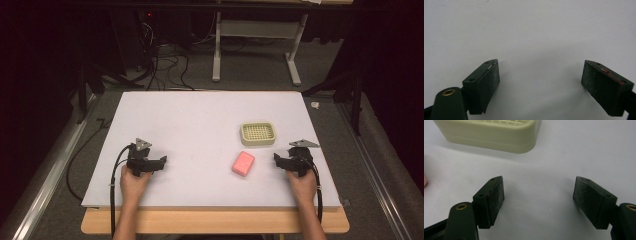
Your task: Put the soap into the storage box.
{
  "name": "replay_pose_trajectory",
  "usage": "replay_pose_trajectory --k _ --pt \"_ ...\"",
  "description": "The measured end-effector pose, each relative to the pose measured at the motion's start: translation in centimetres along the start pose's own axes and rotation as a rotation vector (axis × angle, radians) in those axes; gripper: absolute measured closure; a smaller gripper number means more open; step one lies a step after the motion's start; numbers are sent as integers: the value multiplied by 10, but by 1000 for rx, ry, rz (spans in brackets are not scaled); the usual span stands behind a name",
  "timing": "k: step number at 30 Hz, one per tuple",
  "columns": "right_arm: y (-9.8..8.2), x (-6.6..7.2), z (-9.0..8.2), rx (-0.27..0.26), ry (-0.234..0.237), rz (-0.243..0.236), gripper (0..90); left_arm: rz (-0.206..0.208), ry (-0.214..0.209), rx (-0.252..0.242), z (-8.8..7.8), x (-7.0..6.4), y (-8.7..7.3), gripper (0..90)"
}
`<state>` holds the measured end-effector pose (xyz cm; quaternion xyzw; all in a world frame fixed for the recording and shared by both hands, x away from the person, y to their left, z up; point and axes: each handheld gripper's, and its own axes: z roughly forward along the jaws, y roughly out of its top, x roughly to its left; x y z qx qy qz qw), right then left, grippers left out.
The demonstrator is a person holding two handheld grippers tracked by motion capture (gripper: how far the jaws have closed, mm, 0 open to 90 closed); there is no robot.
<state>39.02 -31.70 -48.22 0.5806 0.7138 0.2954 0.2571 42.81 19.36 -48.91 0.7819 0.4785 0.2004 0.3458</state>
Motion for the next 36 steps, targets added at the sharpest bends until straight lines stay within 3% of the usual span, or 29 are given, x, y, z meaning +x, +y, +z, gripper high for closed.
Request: replay_pose_trajectory --k 22,31,36 --pt "1 -1 0 5 7 1 245 -7 6 -2 0 0 0 158" --pt "2 1 1 18 25 -13 192 -11 10 0 0 1 0 159" --pt "2 8 -4 -10 65 -25 177 -11 10 0 0 1 0 160"
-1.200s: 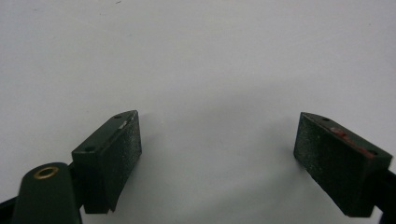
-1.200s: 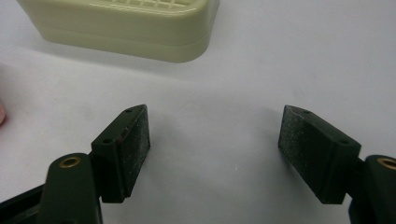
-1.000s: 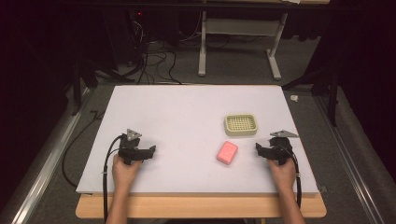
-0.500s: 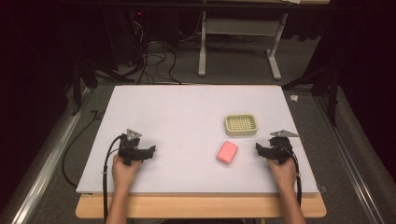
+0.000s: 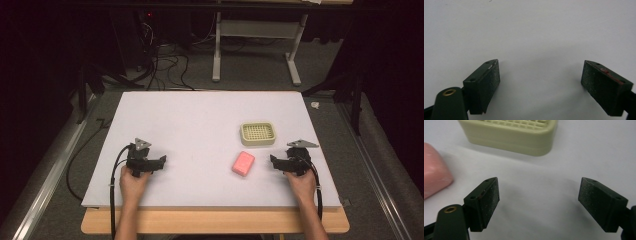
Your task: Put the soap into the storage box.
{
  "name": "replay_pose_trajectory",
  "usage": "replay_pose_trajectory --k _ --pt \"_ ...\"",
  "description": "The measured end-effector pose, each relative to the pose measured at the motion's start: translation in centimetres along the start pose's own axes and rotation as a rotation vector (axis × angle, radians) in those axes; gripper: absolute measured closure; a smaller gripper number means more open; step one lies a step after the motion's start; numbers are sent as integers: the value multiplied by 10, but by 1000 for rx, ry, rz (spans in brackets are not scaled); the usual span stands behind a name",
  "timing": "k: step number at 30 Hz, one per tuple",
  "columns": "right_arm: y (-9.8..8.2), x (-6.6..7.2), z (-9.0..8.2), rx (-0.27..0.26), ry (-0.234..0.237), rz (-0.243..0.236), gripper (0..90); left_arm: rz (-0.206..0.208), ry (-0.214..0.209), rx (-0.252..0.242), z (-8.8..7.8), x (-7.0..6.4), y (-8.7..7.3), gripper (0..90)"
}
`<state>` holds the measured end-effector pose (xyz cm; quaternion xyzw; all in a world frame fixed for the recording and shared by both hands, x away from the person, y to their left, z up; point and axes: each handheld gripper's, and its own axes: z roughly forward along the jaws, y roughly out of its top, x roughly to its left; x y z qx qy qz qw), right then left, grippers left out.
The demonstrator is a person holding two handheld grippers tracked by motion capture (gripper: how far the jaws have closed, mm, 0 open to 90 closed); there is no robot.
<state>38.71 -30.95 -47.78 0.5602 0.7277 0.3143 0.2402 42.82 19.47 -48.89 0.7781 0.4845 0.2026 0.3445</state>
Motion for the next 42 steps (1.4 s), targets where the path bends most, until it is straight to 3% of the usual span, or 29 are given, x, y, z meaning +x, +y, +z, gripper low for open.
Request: replay_pose_trajectory --k 11,18,32,42 --pt "8 23 -13 -56 113 -61 147 0 0 0 0 0 0 160" --pt "15 44 -19 -98 195 -141 131 -2 0 -1 0 0 0 161" --pt "24 78 -7 -78 302 -249 121 -2 1 -1 0 0 0 161" --pt "26 93 5 -40 334 -302 121 -1 1 0 0 0 0 161"
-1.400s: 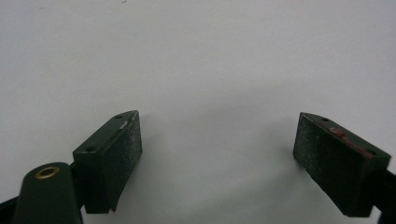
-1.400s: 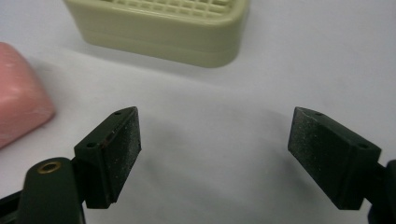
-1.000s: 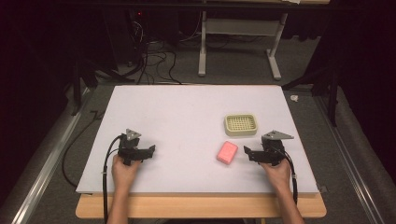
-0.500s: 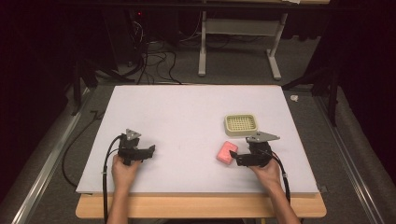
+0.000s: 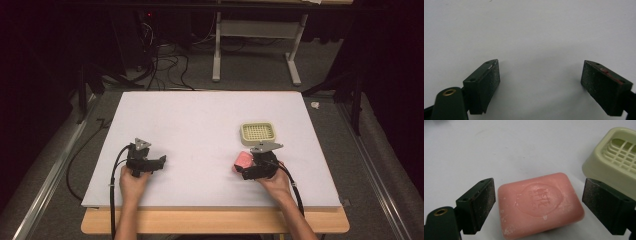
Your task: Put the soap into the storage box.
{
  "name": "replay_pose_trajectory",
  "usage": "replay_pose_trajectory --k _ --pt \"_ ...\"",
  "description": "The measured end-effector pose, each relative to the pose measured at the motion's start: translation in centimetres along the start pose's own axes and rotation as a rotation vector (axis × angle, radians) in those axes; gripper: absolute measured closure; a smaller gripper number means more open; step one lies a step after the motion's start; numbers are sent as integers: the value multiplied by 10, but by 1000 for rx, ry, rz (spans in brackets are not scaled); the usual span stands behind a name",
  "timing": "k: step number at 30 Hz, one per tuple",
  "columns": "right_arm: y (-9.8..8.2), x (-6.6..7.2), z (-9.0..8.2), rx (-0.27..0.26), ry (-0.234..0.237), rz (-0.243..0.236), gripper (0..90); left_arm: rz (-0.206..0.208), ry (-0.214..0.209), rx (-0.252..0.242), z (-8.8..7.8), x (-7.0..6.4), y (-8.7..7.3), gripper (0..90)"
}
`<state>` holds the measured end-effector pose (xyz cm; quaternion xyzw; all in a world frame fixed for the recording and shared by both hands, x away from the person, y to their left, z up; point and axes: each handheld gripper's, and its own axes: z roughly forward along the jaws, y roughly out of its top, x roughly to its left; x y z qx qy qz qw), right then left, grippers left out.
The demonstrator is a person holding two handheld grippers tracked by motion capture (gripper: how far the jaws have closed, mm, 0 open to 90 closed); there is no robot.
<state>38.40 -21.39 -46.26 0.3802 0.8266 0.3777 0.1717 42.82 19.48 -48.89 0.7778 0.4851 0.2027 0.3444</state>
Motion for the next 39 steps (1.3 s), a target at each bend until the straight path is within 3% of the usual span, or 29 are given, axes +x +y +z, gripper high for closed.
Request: replay_pose_trajectory --k 15,18,39 --pt "-6 4 22 106 -25 -34 119 -1 0 -1 0 0 0 161" --pt "-7 3 23 98 -9 -15 124 -1 0 -1 0 0 0 161" --pt "-6 4 21 84 -9 11 136 -1 1 -1 0 0 0 160"
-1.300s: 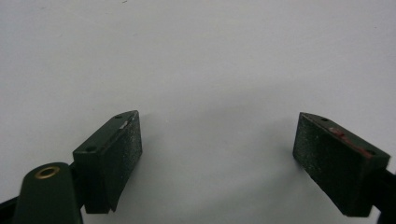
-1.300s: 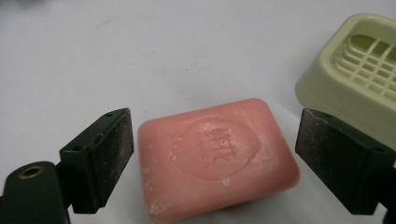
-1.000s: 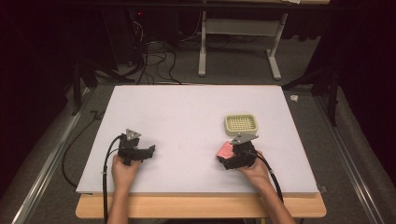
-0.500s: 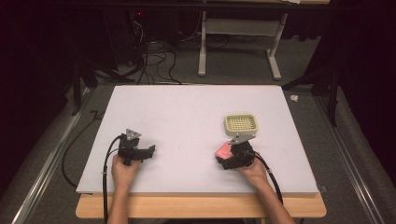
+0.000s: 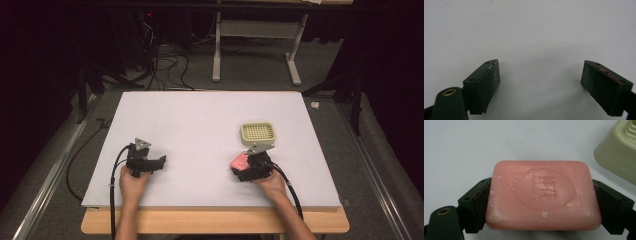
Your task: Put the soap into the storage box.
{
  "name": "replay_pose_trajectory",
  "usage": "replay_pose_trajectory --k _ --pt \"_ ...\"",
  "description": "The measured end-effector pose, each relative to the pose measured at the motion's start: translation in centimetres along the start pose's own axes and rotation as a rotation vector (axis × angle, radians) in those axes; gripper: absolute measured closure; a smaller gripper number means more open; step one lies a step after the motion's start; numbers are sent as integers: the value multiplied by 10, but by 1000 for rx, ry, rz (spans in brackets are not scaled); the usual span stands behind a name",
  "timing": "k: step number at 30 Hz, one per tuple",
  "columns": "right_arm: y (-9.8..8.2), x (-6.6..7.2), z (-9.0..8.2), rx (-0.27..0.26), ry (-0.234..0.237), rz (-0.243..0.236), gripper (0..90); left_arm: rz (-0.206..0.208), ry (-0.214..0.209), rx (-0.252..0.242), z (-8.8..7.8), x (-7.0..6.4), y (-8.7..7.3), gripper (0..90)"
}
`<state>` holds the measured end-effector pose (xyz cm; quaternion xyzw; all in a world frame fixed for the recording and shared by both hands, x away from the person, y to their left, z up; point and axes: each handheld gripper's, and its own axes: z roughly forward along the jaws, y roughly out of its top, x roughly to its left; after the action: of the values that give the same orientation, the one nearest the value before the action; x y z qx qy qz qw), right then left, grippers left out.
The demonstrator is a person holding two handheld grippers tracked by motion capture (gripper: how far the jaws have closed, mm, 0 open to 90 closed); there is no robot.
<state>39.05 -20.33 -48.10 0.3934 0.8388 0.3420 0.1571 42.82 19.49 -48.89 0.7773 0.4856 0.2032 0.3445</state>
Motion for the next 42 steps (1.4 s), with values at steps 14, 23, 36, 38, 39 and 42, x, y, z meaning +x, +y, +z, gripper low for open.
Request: replay_pose_trajectory --k 14,23,36,38,39,42 --pt "1 -10 -20 -67 17 58 137 0 1 1 0 0 0 159" --pt "1 -20 -33 -86 -4 96 136 0 1 1 0 0 0 159" --pt "7 -37 -48 -114 -34 134 136 -1 1 1 0 0 0 159" --pt "10 -41 -51 -119 -45 140 136 0 1 1 0 0 0 159" --pt "10 -43 -52 -120 -47 142 136 -1 1 1 0 0 0 158" --pt "12 -46 -54 -123 -51 148 137 -1 1 1 0 0 0 158"
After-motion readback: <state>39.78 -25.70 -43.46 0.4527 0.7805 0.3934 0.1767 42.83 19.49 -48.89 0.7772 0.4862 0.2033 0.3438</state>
